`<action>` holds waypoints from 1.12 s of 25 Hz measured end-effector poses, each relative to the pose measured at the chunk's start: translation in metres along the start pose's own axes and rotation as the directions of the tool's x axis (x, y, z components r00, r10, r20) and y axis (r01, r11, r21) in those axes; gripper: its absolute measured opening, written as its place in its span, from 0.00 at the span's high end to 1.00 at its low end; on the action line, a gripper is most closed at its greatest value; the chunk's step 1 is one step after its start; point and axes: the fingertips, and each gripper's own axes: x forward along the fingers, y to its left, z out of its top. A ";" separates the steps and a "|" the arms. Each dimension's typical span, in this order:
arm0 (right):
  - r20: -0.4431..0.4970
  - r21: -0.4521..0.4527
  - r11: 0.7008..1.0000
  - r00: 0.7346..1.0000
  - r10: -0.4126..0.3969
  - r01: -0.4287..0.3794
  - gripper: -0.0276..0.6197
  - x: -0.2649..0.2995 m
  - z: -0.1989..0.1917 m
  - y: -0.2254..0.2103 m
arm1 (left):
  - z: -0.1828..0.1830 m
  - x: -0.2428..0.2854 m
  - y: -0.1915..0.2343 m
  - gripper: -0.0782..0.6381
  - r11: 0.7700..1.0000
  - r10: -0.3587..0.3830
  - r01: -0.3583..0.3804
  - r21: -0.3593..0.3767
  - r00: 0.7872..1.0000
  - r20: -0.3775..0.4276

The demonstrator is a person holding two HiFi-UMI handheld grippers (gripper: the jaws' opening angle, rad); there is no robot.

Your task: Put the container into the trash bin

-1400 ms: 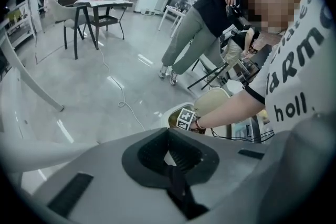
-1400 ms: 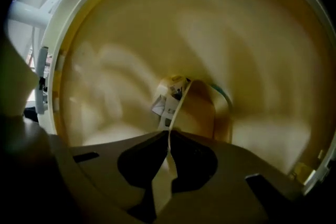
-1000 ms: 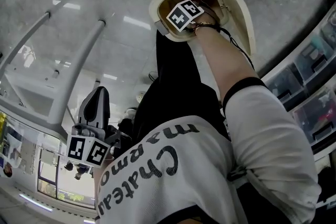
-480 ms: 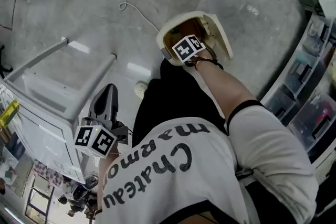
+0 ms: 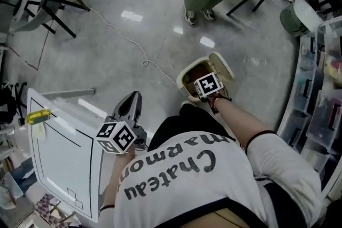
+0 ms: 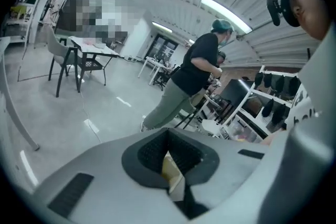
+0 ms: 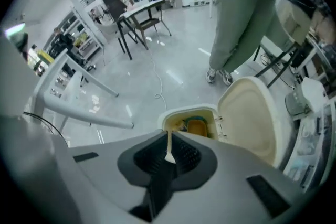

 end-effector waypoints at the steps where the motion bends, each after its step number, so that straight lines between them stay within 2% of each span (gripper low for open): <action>1: 0.041 0.041 0.999 0.999 0.017 -0.019 0.90 -0.016 0.000 0.010 | 0.007 -0.008 -0.007 0.86 1.000 -0.028 0.028 0.006 1.000 0.011; 4: 0.162 0.139 0.989 0.986 0.034 -0.056 0.90 -0.063 0.003 0.033 | 0.030 -0.034 -0.023 0.86 0.996 -0.092 0.091 0.022 0.993 0.069; 6: 0.252 0.173 0.983 0.968 0.017 -0.062 0.90 -0.094 0.016 0.041 | 0.049 -0.046 -0.031 0.86 0.991 -0.128 0.123 0.050 0.985 0.118; 9: 0.390 0.210 0.975 0.921 -0.017 -0.071 0.90 -0.146 0.029 0.046 | 0.073 -0.062 -0.048 0.86 0.980 -0.192 0.178 0.092 0.965 0.180; 12: 0.520 0.232 0.968 0.853 -0.041 -0.095 0.91 -0.201 0.034 0.055 | 0.090 -0.085 -0.067 0.86 0.964 -0.256 0.230 0.136 0.940 0.225; 15: 0.649 0.222 0.968 0.759 -0.054 -0.121 0.91 -0.257 0.043 0.068 | 0.104 -0.110 -0.087 0.86 0.946 -0.312 0.273 0.173 0.911 0.271; 19: 0.806 0.156 0.978 0.590 -0.045 -0.138 0.91 -0.335 0.058 0.094 | 0.119 -0.139 -0.116 0.86 0.917 -0.387 0.324 0.231 0.865 0.320; 24: 0.912 0.083 0.991 0.409 -0.033 -0.105 0.91 -0.418 0.056 0.127 | 0.127 -0.170 -0.149 0.86 0.881 -0.459 0.363 0.302 0.811 0.363; 28: 0.959 0.044 0.994 0.281 -0.015 -0.100 0.91 -0.469 0.045 0.148 | 0.129 -0.186 -0.168 0.86 0.860 -0.494 0.377 0.343 0.785 0.374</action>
